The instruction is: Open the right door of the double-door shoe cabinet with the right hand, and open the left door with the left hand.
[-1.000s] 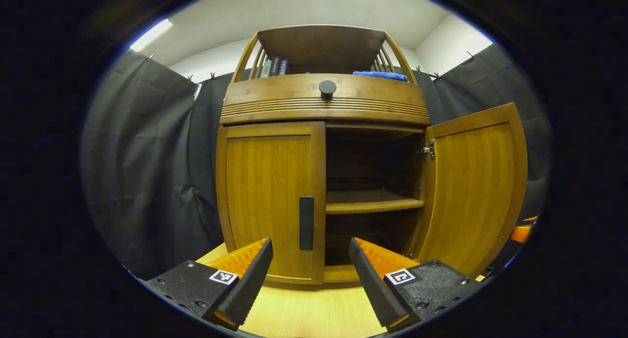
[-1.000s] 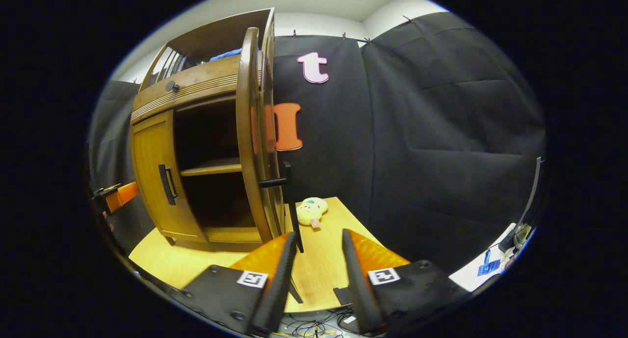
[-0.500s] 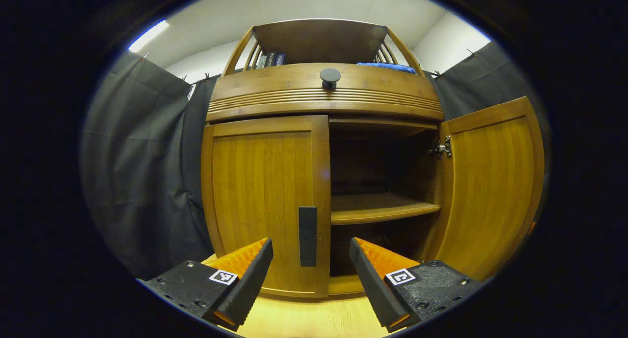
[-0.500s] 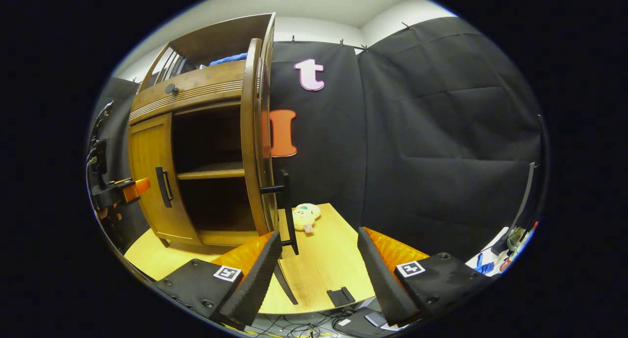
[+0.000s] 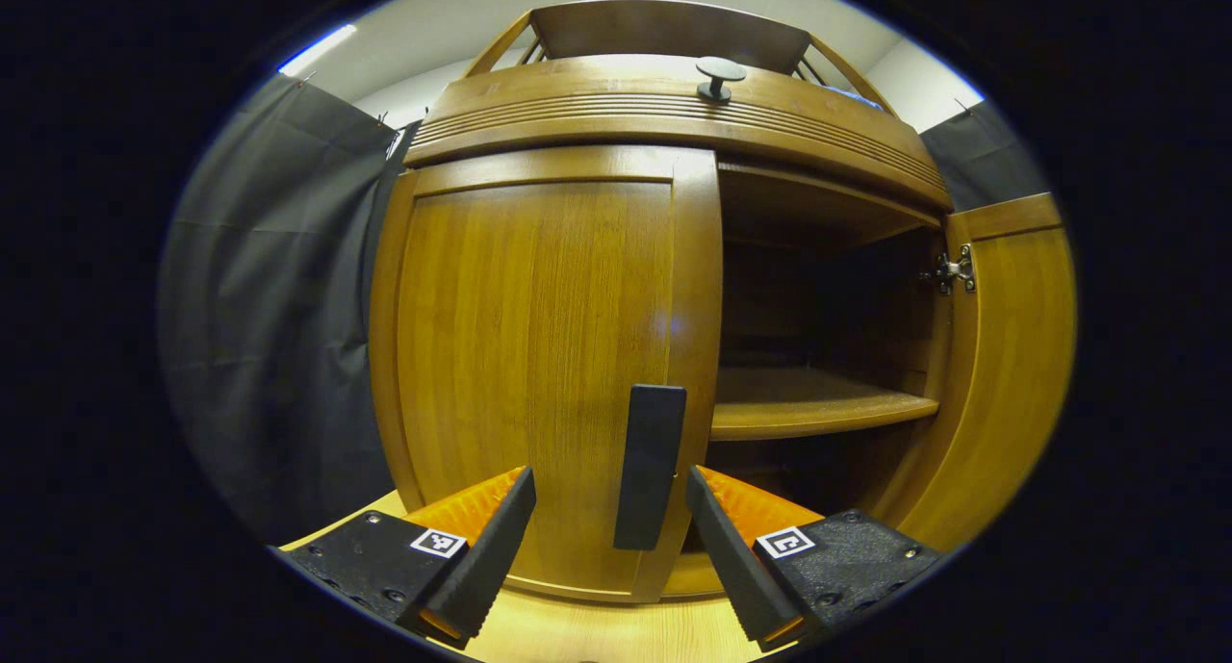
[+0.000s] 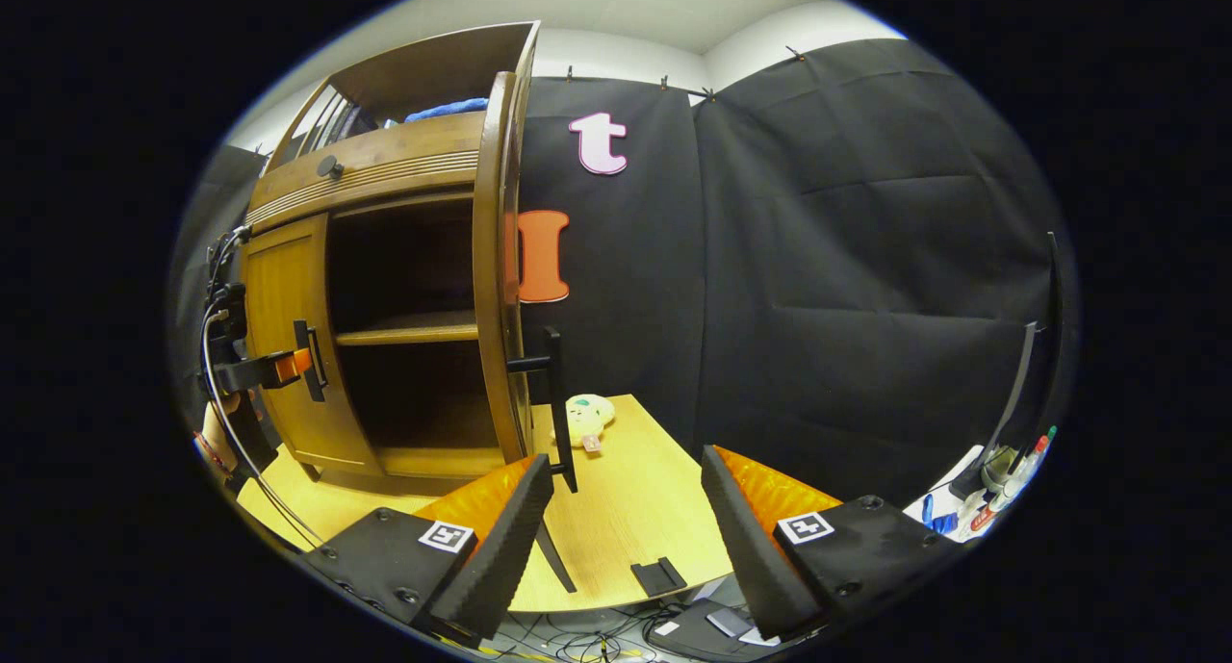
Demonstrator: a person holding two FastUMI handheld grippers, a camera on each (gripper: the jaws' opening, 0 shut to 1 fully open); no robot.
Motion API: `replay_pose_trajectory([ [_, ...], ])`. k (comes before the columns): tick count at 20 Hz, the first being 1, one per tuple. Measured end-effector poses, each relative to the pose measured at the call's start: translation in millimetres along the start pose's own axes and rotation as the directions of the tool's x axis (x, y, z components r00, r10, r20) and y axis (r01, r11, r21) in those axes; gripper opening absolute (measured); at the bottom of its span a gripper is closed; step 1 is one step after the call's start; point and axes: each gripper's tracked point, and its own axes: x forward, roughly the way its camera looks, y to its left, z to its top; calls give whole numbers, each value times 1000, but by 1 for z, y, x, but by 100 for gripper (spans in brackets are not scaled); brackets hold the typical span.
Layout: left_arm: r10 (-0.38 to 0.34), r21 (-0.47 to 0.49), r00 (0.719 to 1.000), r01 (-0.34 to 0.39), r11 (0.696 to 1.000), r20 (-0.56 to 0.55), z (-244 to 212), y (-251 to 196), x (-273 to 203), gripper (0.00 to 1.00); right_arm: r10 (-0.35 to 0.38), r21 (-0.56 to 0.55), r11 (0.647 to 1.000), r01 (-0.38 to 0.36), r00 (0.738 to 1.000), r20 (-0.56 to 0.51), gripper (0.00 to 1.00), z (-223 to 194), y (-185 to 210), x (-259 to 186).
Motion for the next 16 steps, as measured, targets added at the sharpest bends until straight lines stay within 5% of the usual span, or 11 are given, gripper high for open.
replay_pose_trajectory([
  [8,-48,17,999,49,999,-6,-11,-6,28,90,-52,5,999,52,999,-16,99,-7,1,-9],
  [11,-102,34,995,102,994,2,-12,-16,32,58,-70,11,997,71,997,-28,99,-13,4,-12],
  [16,-127,32,992,127,991,1,-15,-22,30,33,-96,20,995,97,995,-38,99,-17,13,-20],
])
